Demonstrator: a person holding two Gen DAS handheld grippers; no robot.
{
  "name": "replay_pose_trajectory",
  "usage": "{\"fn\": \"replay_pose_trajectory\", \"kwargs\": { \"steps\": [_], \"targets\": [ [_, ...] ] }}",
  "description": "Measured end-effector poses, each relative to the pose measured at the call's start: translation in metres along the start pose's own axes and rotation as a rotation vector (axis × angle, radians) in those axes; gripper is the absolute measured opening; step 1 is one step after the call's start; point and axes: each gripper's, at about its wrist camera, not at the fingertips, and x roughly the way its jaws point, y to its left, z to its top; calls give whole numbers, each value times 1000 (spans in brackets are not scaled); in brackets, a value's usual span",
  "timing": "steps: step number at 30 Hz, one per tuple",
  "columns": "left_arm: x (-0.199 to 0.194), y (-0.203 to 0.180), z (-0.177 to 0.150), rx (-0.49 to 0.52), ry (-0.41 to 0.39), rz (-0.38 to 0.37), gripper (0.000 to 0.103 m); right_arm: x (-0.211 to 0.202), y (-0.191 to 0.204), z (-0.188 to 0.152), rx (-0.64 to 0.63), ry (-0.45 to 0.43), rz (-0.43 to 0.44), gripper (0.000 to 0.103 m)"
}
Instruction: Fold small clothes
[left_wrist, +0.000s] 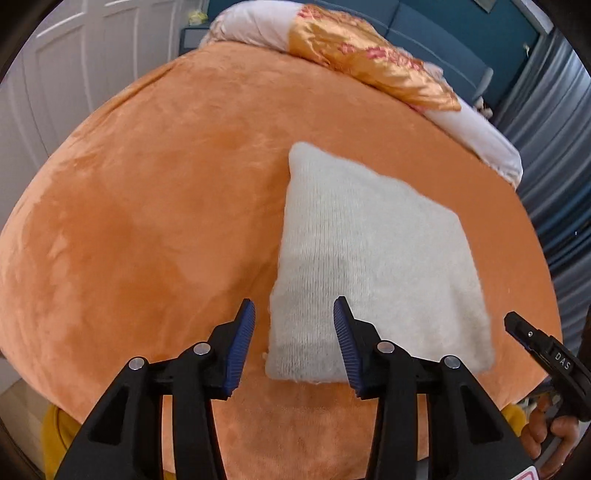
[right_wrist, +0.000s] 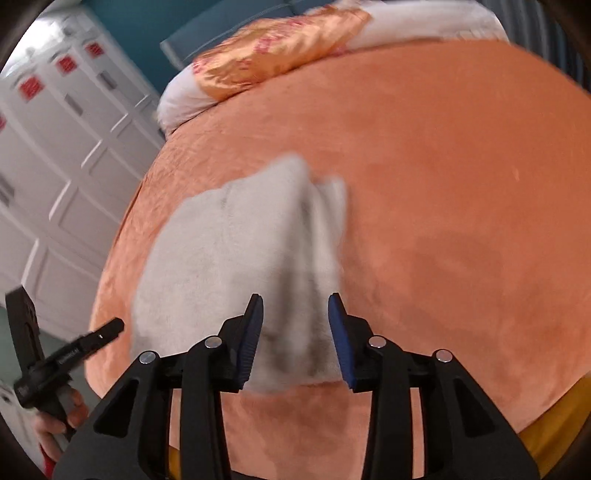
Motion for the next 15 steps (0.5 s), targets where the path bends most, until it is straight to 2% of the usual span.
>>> {"fn": "replay_pose_trajectory", "kwargs": {
  "steps": [2,4,6,8,9,11,13,15],
  "targets": [
    [-4,-10,7,10,-25,-1,41,4,18,13,-73,-10,-18,35],
    [-1,-29,12,58,-40,12,44,18,33,19,-151,5,-73,35],
    [12,-40,11,107,-25,47,44,54,43,16,-231,92,-173,31],
    [33,-46,9,132,16,69,44,87,36,8,-241,176,-219,30],
    [38,-45,7,133,35,79,44,95,32,9,-238,173,-231,30],
    [41,-46,2,135,22,111,44,83,38,19,-221,156,-211,30],
    [40,-47,0,142,16,112,44,63,43,29,-197,109,-163,30],
    [40,-47,-2,141,15,113,44,53,41,30,-196,93,-157,30]
  ]
}}
